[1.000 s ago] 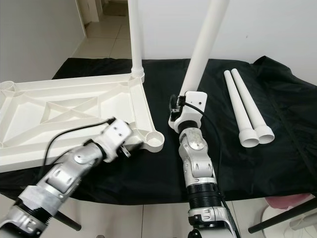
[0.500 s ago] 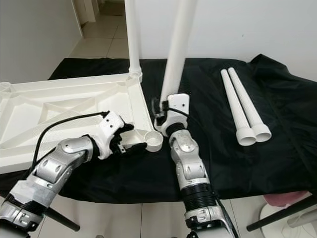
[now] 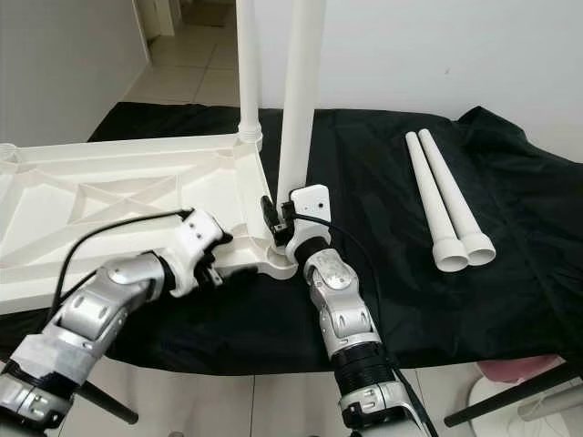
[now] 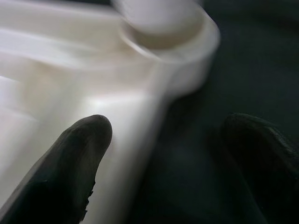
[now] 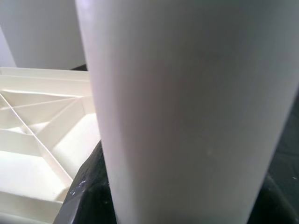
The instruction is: Building children table
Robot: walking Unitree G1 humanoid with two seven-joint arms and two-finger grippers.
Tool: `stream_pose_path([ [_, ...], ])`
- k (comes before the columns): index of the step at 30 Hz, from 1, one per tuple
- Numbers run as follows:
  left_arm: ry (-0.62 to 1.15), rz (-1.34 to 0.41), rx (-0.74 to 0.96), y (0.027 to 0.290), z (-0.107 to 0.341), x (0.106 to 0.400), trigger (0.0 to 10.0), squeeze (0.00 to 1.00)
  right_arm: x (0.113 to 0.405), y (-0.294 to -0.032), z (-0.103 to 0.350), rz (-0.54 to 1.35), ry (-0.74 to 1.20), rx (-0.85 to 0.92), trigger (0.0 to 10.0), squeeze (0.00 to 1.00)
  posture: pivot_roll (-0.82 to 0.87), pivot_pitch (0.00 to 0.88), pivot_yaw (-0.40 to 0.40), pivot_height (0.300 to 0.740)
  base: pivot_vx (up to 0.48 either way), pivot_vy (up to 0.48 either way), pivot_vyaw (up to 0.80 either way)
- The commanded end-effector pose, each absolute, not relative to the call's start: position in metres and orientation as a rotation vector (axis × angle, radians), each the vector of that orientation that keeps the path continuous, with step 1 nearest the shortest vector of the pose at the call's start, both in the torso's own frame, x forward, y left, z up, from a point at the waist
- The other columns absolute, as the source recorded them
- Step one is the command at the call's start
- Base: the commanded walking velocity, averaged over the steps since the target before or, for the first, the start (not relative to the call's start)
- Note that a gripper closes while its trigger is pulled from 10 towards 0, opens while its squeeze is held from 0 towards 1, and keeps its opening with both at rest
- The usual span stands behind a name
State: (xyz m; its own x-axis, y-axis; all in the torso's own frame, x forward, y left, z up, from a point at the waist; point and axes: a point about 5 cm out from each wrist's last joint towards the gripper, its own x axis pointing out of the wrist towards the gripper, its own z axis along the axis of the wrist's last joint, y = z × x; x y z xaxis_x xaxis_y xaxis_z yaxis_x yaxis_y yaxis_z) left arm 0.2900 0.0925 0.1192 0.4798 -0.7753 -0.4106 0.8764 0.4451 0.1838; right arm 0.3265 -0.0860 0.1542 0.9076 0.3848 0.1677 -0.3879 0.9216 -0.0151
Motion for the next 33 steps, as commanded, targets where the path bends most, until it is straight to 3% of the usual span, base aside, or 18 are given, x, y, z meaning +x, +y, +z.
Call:
stream_pose_path([
  [1,0.318,-1.072,0.446,0.090,0.110,0.285,10.0,0.00,0.327,-0.089,0.154,0.385,-0.181,0.022,10.0,0.00,0.05,0.000,-0.048,0.740,0.000,0.000,0.00],
  [9,0.323,-1.129,0.428,0.083,0.109,0.283,10.0,0.00,0.328,-0.095,0.156,0.358,-0.189,0.030,10.0,0.00,0.03,0.003,-0.036,0.740,0.000,0.000,0.00],
  [14,0.286,-1.273,0.385,0.061,0.116,0.273,10.0,0.00,0.329,-0.103,0.156,0.328,-0.198,0.027,10.0,0.00,0.02,0.008,-0.019,0.740,0.000,0.000,0.00],
  [23,0.198,-1.360,0.272,0.032,0.142,0.266,10.0,0.00,0.327,-0.106,0.150,0.326,-0.186,0.017,10.0,0.00,0.02,0.009,-0.014,0.740,0.000,0.000,0.00],
  [28,0.217,-1.322,0.333,0.038,0.133,0.269,10.0,0.00,0.326,-0.107,0.146,0.328,-0.176,0.015,10.0,0.00,0.02,0.008,-0.015,0.740,0.000,0.000,0.00],
  [33,0.228,-1.199,0.347,0.061,0.131,0.281,10.0,0.00,0.318,-0.109,0.138,0.346,-0.166,-0.003,10.0,0.00,0.03,0.010,-0.025,0.740,0.000,0.000,0.00],
])
